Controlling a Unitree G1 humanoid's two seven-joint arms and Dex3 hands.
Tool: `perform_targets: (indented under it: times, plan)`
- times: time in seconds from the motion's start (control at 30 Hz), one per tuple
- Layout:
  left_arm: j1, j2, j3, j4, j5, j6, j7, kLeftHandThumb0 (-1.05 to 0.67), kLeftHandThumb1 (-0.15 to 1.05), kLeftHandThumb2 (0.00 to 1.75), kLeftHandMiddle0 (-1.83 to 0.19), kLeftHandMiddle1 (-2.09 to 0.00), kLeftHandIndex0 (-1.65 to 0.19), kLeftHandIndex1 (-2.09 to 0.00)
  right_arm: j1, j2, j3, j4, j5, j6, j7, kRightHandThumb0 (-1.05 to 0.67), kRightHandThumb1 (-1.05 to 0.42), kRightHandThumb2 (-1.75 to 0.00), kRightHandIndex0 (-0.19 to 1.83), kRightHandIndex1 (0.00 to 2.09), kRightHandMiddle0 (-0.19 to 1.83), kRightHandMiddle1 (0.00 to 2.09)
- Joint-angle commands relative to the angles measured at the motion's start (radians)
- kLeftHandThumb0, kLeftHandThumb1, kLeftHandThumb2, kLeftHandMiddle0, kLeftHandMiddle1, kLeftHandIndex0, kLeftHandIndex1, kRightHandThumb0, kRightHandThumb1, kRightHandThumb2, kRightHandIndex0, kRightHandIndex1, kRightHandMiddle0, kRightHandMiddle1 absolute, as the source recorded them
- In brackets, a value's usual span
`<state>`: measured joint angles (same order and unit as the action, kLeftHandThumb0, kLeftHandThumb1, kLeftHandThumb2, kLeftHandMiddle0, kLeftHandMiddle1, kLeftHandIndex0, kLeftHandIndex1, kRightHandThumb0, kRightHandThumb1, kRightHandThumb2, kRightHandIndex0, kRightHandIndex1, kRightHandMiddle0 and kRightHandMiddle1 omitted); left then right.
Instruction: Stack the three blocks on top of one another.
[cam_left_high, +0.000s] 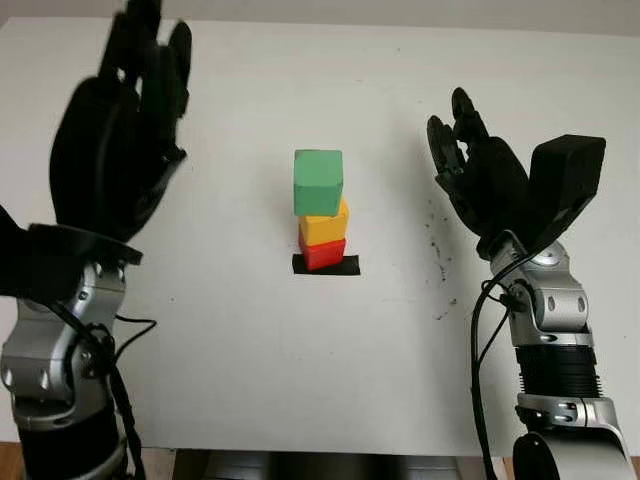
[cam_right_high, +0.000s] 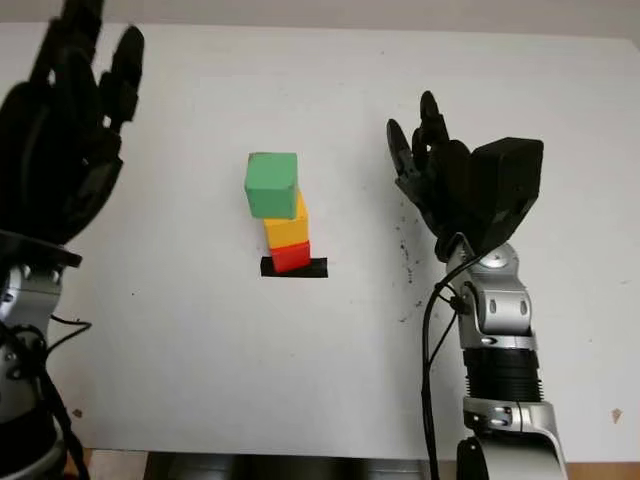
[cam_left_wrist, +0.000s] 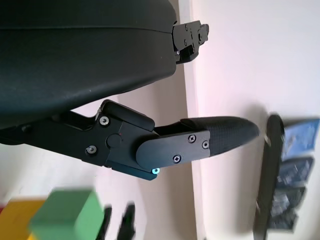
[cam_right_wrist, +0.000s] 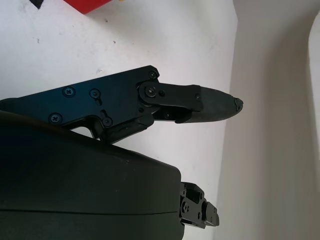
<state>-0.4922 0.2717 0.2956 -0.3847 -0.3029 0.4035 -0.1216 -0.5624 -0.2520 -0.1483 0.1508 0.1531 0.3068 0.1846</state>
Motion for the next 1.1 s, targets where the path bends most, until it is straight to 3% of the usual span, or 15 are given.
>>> perform_targets:
  times: [0.0, 0.1, 0.33, 0.47, 0.7, 1.07]
  plan:
    - [-0.013, 0.014, -0.003, 0.071, 0.021, -0.007, 0.009, -0.84, 1.05, 0.63, 0.16, -0.05, 0.16, -0.04, -0.017, -0.009, 0.001, -0.019, -0.008, -0.026, -0.001, -0.69, -1.05, -0.48, -0.19, 0.0, -0.19, 0.0]
    - [-0.026, 0.029, -0.04, 0.199, 0.078, -0.055, -0.004, -0.82, 1.05, 0.66, 0.18, -0.02, 0.18, -0.03, -0.017, -0.003, 0.007, -0.034, -0.015, -0.049, -0.007, -0.69, -1.05, -0.51, -0.19, 0.0, -0.19, 0.0]
    - [-0.071, 0.027, -0.114, 0.561, 0.167, -0.277, -0.062, -0.78, 1.05, 0.63, 0.19, 0.0, 0.18, -0.01, 0.012, 0.014, 0.025, -0.056, -0.036, -0.116, -0.016, -0.72, -1.05, -0.58, -0.19, 0.0, -0.19, 0.0]
    - [-0.087, 0.005, -0.154, 0.698, 0.198, -0.336, -0.073, -0.82, 1.05, 0.61, 0.19, -0.01, 0.19, -0.01, 0.03, 0.037, 0.027, -0.047, -0.036, -0.129, -0.034, -0.74, -1.05, -0.6, -0.19, 0.0, -0.19, 0.0]
    - [-0.052, -0.033, -0.188, 0.719, 0.201, -0.332, -0.089, -0.77, 1.05, 0.69, 0.19, 0.0, 0.19, 0.0, 0.056, 0.054, 0.019, -0.017, -0.031, -0.12, -0.049, -0.74, -1.05, -0.63, -0.19, 0.0, -0.19, 0.0]
    - [0.013, -0.081, -0.173, 0.651, 0.145, -0.36, -0.102, -0.77, 1.05, 0.68, 0.19, 0.0, 0.19, 0.0, 0.067, 0.076, 0.007, 0.046, 0.01, -0.107, -0.047, -0.73, -1.05, -0.67, -0.19, 0.0, -0.19, 0.0]
